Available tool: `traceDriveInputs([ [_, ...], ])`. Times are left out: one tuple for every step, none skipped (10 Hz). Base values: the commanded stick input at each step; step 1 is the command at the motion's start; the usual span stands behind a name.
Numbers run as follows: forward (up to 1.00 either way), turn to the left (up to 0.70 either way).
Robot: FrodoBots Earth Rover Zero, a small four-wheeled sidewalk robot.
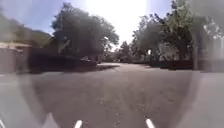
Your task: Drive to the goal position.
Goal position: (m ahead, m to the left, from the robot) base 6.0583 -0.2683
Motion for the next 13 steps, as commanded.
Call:
traceDriveInputs([
  [0.85, 0.0],
  [0.85, 0.0],
  [0.85, 0.0],
  [0.85, 0.0],
  [0.85, 0.0],
  [0.85, 0.0],
  [0.85, 0.0],
  [0.85, 0.0],
  [0.85, 0.0],
  [0.85, 0.0],
  [0.85, -0.01],
  [0.85, -0.14],
  [0.85, -0.27],
])
